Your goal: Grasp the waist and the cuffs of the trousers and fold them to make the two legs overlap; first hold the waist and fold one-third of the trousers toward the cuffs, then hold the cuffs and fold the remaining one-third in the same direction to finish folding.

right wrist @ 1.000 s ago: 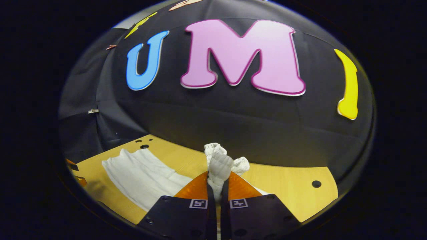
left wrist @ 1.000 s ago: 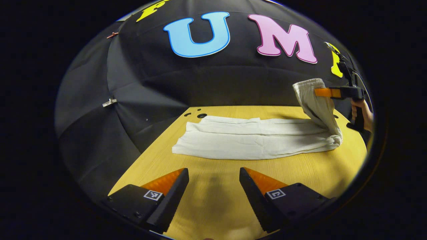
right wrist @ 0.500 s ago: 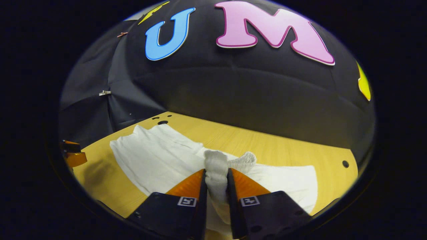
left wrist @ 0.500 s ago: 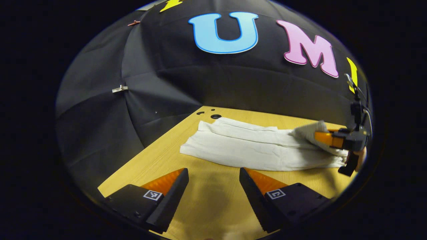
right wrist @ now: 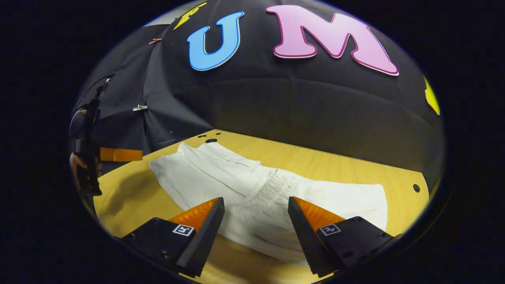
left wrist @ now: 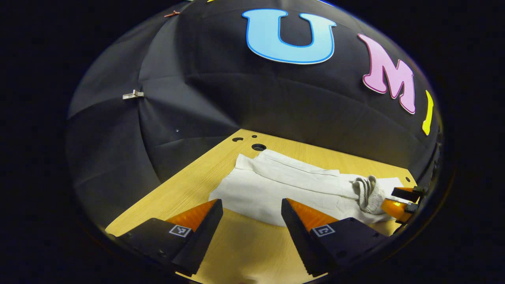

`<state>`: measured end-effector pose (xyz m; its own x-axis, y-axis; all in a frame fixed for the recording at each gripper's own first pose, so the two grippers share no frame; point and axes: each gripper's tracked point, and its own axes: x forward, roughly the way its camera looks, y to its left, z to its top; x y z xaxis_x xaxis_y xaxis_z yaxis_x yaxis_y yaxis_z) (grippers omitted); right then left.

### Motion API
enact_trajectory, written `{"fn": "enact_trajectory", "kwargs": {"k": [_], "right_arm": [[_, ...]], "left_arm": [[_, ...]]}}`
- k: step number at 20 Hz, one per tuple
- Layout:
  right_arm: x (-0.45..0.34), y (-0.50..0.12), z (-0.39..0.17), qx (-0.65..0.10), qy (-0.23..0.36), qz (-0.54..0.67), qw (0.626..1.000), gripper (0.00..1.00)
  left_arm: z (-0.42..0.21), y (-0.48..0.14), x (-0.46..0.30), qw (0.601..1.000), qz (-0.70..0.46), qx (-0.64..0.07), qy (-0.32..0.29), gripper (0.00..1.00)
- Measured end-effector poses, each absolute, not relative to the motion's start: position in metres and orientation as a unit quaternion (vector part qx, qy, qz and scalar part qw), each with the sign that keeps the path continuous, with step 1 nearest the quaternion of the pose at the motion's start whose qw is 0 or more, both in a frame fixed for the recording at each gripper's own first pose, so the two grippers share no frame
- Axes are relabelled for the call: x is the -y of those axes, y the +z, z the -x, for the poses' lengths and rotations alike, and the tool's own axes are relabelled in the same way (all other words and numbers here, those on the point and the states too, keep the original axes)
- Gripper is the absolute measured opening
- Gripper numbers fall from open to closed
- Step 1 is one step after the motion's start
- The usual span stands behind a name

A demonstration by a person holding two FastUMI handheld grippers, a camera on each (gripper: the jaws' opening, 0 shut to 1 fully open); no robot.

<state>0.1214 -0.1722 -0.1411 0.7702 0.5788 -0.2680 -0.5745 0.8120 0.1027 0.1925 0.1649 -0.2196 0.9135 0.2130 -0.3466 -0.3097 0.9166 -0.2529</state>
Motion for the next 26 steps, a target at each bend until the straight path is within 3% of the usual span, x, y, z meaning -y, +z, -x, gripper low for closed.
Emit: {"fn": "enact_trajectory", "kwargs": {"k": [10, 15, 26], "right_arm": [[0.326, -0.159, -0.085, -0.194, 0.202, -0.023, 0.960, 0.98], [0.374, -0.173, -0.066, -0.230, 0.154, -0.038, 0.960, 0.98], [0.347, -0.179, -0.032, -0.274, 0.181, -0.087, 0.941, 0.99]], "left_arm": [[-0.296, -0.260, -0.235, 0.957, 0.141, -0.217, 0.130, 0.96], [-0.308, -0.292, -0.235, 0.949, 0.129, -0.265, 0.114, 0.96], [-0.309, -0.295, -0.189, 0.941, 0.079, -0.326, 0.042, 0.98]]}}
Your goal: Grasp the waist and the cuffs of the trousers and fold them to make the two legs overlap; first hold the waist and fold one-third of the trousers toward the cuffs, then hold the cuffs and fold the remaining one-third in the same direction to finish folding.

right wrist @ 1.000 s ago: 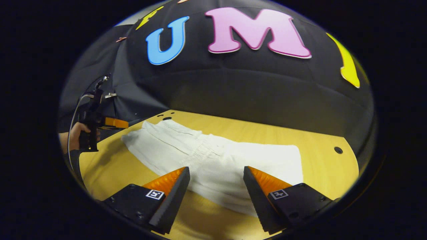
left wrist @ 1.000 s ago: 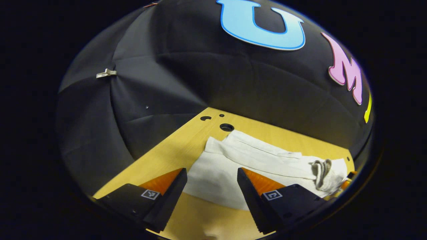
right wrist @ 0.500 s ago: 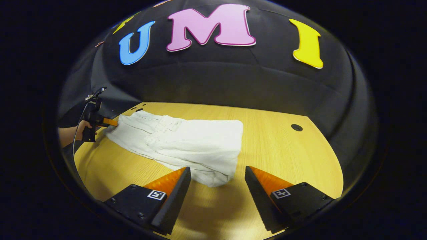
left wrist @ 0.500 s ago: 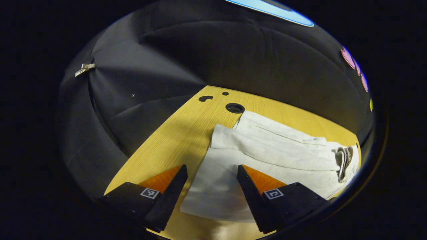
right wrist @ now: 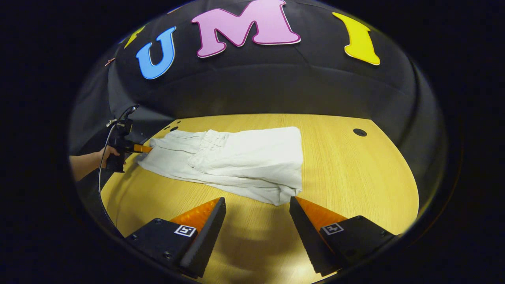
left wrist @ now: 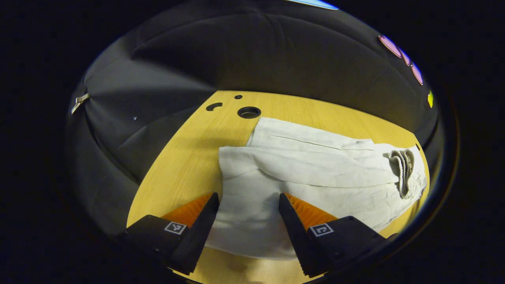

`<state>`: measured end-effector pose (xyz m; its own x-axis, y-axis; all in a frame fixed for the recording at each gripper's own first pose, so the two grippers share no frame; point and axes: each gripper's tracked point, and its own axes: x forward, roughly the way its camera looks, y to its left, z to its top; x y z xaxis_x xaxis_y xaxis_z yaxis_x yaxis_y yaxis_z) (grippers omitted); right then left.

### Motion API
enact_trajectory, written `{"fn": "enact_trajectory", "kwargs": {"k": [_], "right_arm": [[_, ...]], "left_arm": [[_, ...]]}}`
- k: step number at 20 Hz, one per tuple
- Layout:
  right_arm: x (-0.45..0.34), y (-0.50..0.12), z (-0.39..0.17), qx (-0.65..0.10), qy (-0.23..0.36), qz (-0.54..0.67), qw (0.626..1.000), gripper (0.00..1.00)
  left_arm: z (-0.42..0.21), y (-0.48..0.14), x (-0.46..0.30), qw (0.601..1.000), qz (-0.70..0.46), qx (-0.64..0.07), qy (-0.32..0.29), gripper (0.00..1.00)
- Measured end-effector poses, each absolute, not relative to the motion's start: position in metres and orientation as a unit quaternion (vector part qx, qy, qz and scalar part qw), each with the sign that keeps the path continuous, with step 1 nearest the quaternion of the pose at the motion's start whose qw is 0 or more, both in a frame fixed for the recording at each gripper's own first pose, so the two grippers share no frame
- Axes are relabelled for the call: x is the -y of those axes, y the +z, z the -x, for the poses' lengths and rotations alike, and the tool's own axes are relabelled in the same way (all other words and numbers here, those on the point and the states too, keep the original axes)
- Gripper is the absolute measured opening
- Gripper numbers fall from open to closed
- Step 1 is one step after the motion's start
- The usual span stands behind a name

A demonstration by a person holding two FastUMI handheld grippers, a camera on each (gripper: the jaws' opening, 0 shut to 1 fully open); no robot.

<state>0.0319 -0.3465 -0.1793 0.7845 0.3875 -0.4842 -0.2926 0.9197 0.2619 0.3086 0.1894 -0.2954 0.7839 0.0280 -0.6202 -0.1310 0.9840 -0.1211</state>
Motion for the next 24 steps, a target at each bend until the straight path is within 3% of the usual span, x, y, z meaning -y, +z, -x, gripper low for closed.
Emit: {"fn": "enact_trajectory", "kwargs": {"k": [2, 3, 4, 7, 9, 15, 19, 20, 21, 24], "right_arm": [[0.346, -0.179, -0.029, -0.276, 0.182, -0.088, 0.940, 0.99], [0.347, -0.179, -0.029, -0.277, 0.181, -0.089, 0.940, 0.99], [0.349, -0.177, -0.028, -0.277, 0.178, -0.089, 0.940, 0.99], [0.365, -0.170, -0.030, -0.272, 0.163, -0.087, 0.944, 0.99], [0.377, -0.165, -0.031, -0.269, 0.150, -0.084, 0.948, 0.99], [0.400, -0.152, -0.023, -0.261, 0.131, -0.082, 0.953, 0.99], [0.415, -0.142, -0.024, -0.256, 0.120, -0.090, 0.955, 0.99], [0.419, -0.140, -0.024, -0.254, 0.116, -0.091, 0.956, 0.99], [0.424, -0.137, -0.024, -0.249, 0.110, -0.091, 0.958, 0.99], [0.433, -0.130, -0.023, -0.239, 0.101, -0.095, 0.961, 0.99]], "left_arm": [[-0.307, -0.296, -0.181, 0.944, 0.069, -0.322, 0.037, 0.74], [-0.307, -0.294, -0.175, 0.945, 0.073, -0.317, 0.034, 0.68], [-0.310, -0.295, -0.172, 0.946, 0.075, -0.313, 0.032, 0.46], [-0.310, -0.294, -0.164, 0.948, 0.079, -0.306, 0.034, 0.27], [-0.310, -0.294, -0.160, 0.948, 0.084, -0.304, 0.043, 0.05], [-0.303, -0.284, -0.131, 0.943, 0.122, -0.310, 0.018, 0.06], [-0.304, -0.235, -0.121, 0.946, 0.186, -0.264, 0.014, 0.06], [-0.304, -0.221, -0.118, 0.946, 0.202, -0.251, 0.013, 0.10], [-0.302, -0.207, -0.115, 0.946, 0.216, -0.243, 0.010, 0.06], [-0.300, -0.179, -0.111, 0.946, 0.233, -0.226, 0.006, 0.06]]}}
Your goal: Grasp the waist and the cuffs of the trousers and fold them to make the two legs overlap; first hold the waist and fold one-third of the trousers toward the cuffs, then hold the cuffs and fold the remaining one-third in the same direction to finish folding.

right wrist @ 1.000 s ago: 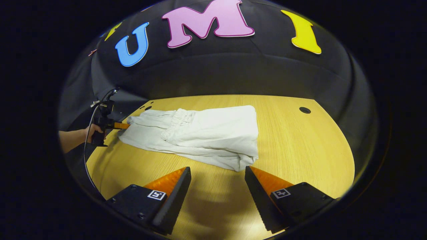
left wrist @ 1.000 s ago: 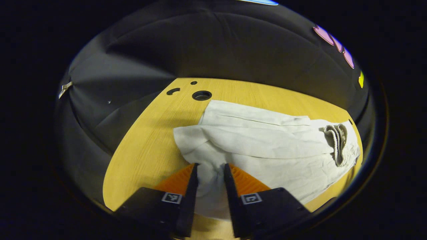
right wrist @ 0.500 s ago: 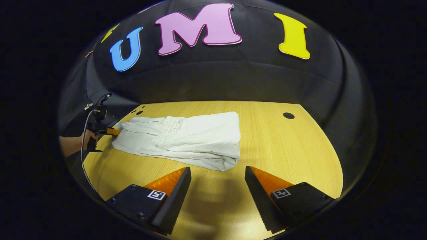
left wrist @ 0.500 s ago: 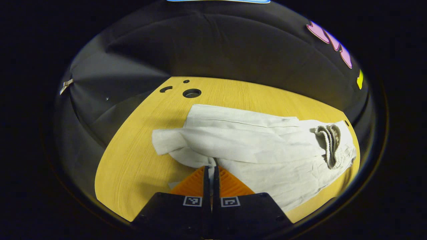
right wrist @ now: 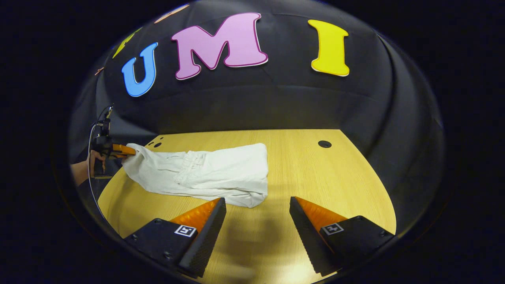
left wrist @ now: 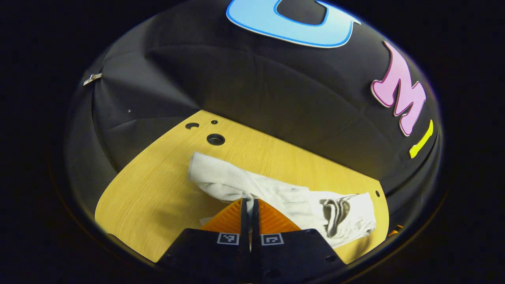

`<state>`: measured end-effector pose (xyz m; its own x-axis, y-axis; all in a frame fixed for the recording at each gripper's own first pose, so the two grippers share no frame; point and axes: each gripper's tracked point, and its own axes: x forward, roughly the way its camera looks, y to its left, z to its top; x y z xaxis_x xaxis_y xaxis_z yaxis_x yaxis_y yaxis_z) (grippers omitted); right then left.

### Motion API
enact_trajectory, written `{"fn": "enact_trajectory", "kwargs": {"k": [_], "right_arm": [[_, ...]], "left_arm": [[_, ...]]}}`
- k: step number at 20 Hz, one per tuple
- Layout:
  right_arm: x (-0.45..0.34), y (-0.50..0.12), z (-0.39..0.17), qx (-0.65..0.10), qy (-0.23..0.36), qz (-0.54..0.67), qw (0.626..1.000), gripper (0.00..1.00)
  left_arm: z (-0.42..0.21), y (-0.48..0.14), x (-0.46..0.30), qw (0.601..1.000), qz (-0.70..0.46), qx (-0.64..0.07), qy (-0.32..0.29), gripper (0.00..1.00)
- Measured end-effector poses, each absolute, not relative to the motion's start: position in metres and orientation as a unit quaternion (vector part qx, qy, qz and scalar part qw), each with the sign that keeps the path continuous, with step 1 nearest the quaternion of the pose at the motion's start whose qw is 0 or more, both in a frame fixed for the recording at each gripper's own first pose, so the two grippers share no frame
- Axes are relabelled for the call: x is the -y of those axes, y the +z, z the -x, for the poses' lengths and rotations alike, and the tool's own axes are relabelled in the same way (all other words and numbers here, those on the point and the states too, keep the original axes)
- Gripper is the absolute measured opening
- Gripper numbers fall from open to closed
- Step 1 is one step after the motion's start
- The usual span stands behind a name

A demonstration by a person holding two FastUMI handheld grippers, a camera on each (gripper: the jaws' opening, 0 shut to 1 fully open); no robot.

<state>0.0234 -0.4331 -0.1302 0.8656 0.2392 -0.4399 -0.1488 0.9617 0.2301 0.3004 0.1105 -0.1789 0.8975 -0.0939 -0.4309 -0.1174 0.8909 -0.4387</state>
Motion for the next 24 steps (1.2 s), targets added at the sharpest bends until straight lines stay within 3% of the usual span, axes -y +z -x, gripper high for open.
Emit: {"fn": "enact_trajectory", "kwargs": {"k": [3, 9, 14, 24], "right_arm": [[0.438, -0.125, -0.021, -0.232, 0.097, -0.099, 0.963, 0.99], [0.448, -0.118, -0.011, -0.220, 0.090, -0.102, 0.966, 0.99], [0.466, -0.119, -0.005, -0.215, 0.066, -0.126, 0.966, 0.99], [0.516, -0.118, 0.009, -0.205, 0.013, -0.167, 0.964, 0.98]], "left_arm": [[-0.302, -0.145, -0.085, 0.939, 0.272, -0.210, -0.010, 0.06], [-0.312, -0.077, -0.008, 0.955, 0.229, -0.176, -0.074, 0.06], [-0.319, -0.040, 0.096, 0.943, 0.253, -0.161, -0.144, 0.06], [-0.336, -0.051, 0.288, 0.919, 0.221, -0.197, -0.259, 0.06]]}}
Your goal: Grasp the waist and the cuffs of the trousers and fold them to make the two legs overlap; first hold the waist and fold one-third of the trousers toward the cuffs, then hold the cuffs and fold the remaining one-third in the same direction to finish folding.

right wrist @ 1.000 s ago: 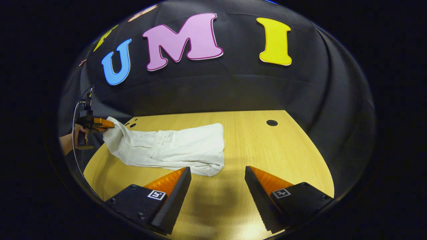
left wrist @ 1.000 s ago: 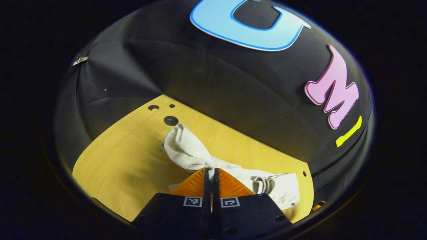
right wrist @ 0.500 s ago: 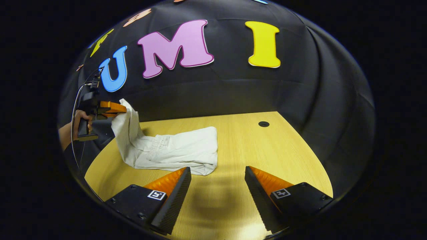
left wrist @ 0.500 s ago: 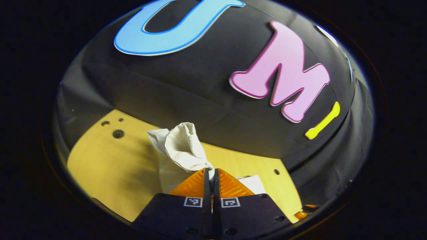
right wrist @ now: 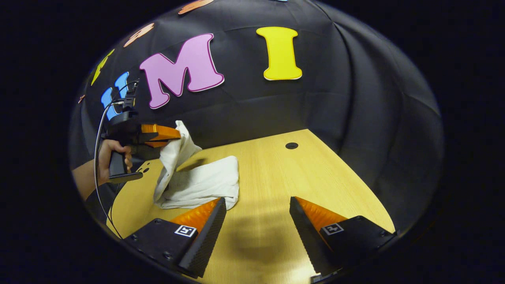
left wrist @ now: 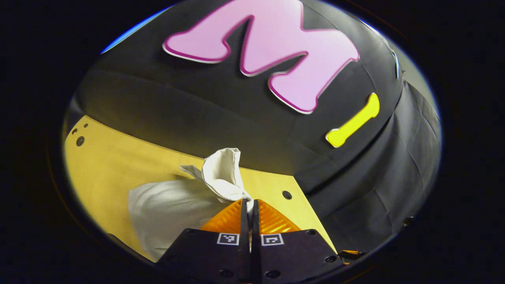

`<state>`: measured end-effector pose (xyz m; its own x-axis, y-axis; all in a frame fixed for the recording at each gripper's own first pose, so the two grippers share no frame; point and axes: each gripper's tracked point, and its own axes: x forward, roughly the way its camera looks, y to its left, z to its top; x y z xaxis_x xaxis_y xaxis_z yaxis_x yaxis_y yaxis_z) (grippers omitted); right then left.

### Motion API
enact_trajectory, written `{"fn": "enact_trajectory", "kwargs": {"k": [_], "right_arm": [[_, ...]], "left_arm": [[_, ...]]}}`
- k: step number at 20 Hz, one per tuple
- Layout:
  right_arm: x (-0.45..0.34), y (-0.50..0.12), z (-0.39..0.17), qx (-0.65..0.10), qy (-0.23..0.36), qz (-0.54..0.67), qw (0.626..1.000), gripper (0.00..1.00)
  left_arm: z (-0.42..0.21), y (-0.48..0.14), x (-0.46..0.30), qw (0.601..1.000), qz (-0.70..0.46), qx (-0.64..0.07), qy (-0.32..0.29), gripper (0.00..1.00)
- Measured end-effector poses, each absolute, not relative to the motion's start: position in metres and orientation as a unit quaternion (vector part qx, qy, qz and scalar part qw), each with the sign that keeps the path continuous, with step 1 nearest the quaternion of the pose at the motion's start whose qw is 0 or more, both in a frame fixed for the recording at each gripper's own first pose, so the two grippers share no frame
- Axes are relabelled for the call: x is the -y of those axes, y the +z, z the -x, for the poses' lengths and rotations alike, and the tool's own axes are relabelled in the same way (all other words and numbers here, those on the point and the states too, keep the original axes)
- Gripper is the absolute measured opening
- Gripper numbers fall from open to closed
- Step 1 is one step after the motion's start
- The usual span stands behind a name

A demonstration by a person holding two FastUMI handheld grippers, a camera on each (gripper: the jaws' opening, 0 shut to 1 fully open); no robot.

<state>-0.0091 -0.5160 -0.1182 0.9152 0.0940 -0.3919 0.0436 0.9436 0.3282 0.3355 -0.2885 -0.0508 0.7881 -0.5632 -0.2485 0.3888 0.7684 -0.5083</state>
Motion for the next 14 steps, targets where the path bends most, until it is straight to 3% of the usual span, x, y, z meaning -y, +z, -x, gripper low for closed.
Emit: {"fn": "enact_trajectory", "kwargs": {"k": [5, 8, 11, 12, 13, 14], "right_arm": [[0.535, -0.123, 0.032, -0.202, -0.017, -0.169, 0.965, 0.98], [0.545, -0.122, 0.049, -0.202, -0.032, -0.166, 0.965, 0.99], [0.549, -0.114, 0.059, -0.194, -0.047, -0.171, 0.965, 0.98], [0.550, -0.108, 0.062, -0.190, -0.049, -0.172, 0.965, 0.98], [0.551, -0.102, 0.069, -0.184, -0.052, -0.172, 0.966, 0.98], [0.551, -0.096, 0.076, -0.177, -0.054, -0.169, 0.968, 0.98]], "left_arm": [[-0.342, -0.085, 0.328, 0.928, 0.158, -0.230, -0.247, 0.06], [-0.331, -0.085, 0.345, 0.926, 0.150, -0.231, -0.258, 0.15], [-0.312, -0.072, 0.343, 0.928, 0.144, -0.221, -0.264, 0.37], [-0.306, -0.064, 0.338, 0.930, 0.144, -0.211, -0.264, 0.70], [-0.298, -0.056, 0.331, 0.933, 0.143, -0.200, -0.261, 0.67], [-0.287, -0.047, 0.318, 0.938, 0.139, -0.191, -0.253, 0.73]]}}
